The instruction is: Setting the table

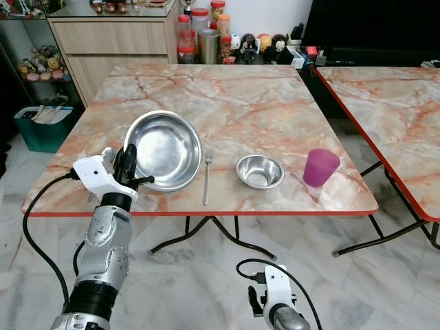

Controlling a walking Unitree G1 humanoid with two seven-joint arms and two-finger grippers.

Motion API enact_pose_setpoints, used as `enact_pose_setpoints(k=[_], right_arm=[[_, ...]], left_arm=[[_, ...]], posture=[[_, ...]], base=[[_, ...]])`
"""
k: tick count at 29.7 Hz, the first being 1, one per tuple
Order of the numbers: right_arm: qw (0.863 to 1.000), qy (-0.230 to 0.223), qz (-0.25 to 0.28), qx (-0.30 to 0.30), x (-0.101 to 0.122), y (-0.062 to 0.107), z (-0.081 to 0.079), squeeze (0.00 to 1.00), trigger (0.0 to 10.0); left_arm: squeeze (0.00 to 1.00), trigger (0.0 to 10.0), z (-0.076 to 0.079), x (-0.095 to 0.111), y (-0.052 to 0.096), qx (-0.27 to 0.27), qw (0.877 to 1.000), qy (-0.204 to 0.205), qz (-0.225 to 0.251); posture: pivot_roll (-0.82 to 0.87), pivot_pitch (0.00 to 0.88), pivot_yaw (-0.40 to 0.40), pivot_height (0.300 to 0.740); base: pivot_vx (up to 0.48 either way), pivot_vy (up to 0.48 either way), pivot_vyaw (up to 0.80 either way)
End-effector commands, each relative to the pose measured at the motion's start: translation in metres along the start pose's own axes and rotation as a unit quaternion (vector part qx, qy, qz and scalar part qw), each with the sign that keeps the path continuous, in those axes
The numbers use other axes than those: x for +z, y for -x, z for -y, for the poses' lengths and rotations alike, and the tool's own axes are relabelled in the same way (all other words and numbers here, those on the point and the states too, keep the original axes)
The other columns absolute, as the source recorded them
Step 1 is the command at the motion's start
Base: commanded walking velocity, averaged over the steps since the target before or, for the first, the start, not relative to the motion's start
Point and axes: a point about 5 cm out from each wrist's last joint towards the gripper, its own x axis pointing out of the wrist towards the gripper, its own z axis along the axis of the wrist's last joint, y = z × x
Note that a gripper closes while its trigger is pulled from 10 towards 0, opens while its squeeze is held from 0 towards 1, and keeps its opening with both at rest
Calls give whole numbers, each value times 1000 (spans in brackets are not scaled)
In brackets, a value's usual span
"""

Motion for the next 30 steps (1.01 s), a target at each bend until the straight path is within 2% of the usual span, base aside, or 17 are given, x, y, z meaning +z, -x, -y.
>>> enact_pose_setpoints(k=[1,5,12,14,17,19,21,30], right_arm=[[1000,4,4,-3,0,0,2,0,10000],[1000,3,2,-5,-3,1,2,0,10000],[1000,-7,-1,-10,-6,2,3,0,10000],[1000,-6,-1,-10,-6,2,3,0,10000],[1000,-7,-4,-8,-7,2,3,0,10000],[1000,-7,-4,-8,-7,2,3,0,10000],[1000,-8,-3,-9,-7,2,3,0,10000],[1000,-10,1,-10,-3,1,4,0,10000]], left_arm=[[0,10000,6,11,-6,-39,998,-35,28],[0,10000,3,11,-7,-69,994,-77,21],[0,10000,-7,8,-5,-88,986,-143,9],[0,10000,-8,8,-5,-89,985,-146,9],[0,10000,-25,2,-4,-62,984,-165,-9],[0,10000,-26,1,-3,-58,984,-167,-12],[0,10000,-34,3,-4,-23,988,-152,-7],[0,10000,-38,15,-14,14,990,-138,24]], posture=[[-13,0,-32,740],[-13,0,-30,740],[-22,0,-12,740],[-22,0,-12,740],[-21,0,-10,740],[-21,0,-10,740],[-26,0,-8,740],[-12,0,-22,740]], base=[[0,0,0],[0,0,0],[0,0,0],[0,0,0],[0,0,0],[0,0,0],[0,0,0],[0,-200,0]])
